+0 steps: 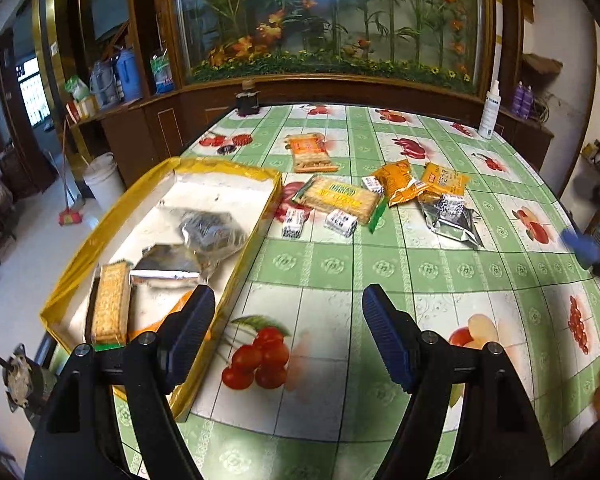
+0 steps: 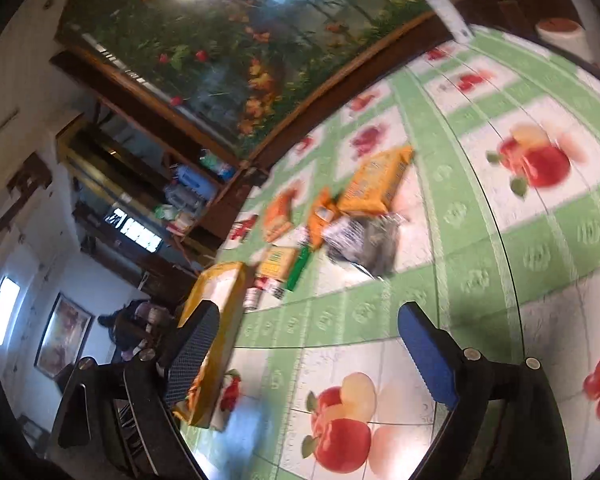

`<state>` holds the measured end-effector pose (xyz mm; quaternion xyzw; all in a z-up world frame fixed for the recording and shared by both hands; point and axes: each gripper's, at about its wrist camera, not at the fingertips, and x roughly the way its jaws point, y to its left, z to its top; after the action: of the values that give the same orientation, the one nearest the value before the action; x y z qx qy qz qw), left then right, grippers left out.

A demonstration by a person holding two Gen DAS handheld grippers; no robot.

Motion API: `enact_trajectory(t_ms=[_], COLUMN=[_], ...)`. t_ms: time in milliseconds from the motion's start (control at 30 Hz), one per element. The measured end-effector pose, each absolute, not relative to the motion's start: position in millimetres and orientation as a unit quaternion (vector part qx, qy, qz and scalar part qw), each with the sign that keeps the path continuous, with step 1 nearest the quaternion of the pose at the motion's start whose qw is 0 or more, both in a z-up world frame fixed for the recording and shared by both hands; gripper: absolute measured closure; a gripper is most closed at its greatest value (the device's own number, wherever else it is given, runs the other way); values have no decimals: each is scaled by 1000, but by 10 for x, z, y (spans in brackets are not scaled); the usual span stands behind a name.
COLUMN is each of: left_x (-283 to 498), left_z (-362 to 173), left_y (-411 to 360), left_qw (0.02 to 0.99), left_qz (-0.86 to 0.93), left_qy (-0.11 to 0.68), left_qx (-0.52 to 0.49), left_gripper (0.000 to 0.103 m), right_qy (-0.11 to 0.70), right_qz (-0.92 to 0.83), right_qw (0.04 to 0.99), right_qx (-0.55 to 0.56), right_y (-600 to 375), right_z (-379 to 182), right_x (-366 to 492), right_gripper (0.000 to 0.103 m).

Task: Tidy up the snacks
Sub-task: 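Grasp the WEIDAN cracker pack with the left tool while the right tool grasps a silver peanut bag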

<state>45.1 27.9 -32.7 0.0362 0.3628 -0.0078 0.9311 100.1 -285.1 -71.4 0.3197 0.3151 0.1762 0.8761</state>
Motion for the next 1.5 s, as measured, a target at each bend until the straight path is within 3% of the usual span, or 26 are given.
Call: enact_trajectory(t_ms=[100,133,200,233,567,1167,1500], left_x=[494,512,529,543,703,1223,1484], left_z=[-170,-122,-61,-39,-214,-786,-816], left_y=[184,161,123,101,-43,2,101], left_qw=[937,939,943,945,938,904,896], left_qz=[3,9,18,19,12,-12,-25], left_qy=[347,340,329,325,344,428,443], left_qx=[43,42,38,33,47,4,-27], left_gripper=[25,20,17,17,17,18,18], right_qy=[215,167,120,121,290,358,394], right_qz=[165,161,148,147,137,145,175], right_qw=[924,938,958,962,936,919,902], right_qx=[271,257,213,196,148,80,-6], right_y=[-3052,-3122,-3170,-3162,-2611,-2265,-1996], right_z=[-32,196,476,513,-599,-1130,-1326], right_x=[754,641,522,531,1053,1609,2191], right_gripper=[17,17,4,4,4,5,6])
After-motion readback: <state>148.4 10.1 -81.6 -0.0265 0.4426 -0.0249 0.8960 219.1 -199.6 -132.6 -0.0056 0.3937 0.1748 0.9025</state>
